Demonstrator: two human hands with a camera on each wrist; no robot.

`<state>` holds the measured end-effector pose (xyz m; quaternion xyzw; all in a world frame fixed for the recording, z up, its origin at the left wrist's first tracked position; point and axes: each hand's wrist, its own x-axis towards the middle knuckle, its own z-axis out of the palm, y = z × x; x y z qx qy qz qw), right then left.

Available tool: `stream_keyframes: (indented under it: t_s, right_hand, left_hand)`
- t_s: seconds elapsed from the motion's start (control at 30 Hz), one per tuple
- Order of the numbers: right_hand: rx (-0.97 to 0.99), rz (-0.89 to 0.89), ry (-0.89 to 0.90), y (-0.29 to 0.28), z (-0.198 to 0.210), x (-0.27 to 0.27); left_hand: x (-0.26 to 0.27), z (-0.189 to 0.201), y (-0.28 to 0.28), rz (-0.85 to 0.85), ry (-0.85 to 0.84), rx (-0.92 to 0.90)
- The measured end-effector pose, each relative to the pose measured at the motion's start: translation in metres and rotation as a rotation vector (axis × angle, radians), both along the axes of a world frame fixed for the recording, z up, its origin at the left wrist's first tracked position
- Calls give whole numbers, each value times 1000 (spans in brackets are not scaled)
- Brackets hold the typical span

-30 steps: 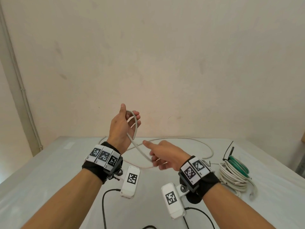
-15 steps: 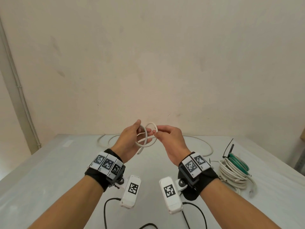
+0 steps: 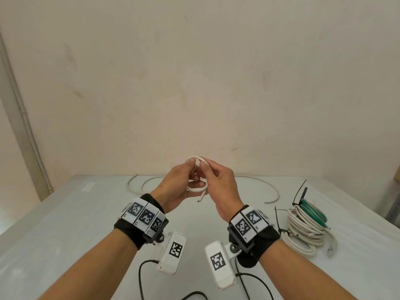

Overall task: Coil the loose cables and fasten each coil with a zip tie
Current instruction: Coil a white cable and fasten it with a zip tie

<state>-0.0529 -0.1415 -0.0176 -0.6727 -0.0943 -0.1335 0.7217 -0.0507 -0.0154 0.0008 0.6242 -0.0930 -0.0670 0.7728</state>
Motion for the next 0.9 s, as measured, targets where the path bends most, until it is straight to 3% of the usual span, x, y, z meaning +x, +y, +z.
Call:
stream_keyframes:
  t_s: [0.13, 0.3, 0.37, 0.47, 0.53, 0.67, 0.77, 0.9]
  right_hand:
    - [-48, -80, 62, -3, -1, 3]
    - [358, 204, 270, -13, 10, 0]
    - [349, 248, 292, -19, 17, -1]
    - [188, 283, 247, -22, 25, -5]
    - [63, 295, 201, -22, 32, -9]
    - [-234, 147, 45, -22, 42, -11]
    - [-440, -40, -80, -22, 46, -10]
    - [-698, -163, -154, -22, 51, -11]
  left_hand:
    - [-1, -1, -2, 68, -87, 157]
    - [6, 2, 7, 267, -303, 548]
    - [10, 1, 13, 367, -429, 636]
    - [10, 1, 20, 542, -626, 789]
    - [12, 3, 23, 456, -719, 855]
    - [11, 9, 28, 105, -634, 709]
    - [8, 15, 26, 42, -599, 579]
    - [0, 19, 22, -12, -604, 626]
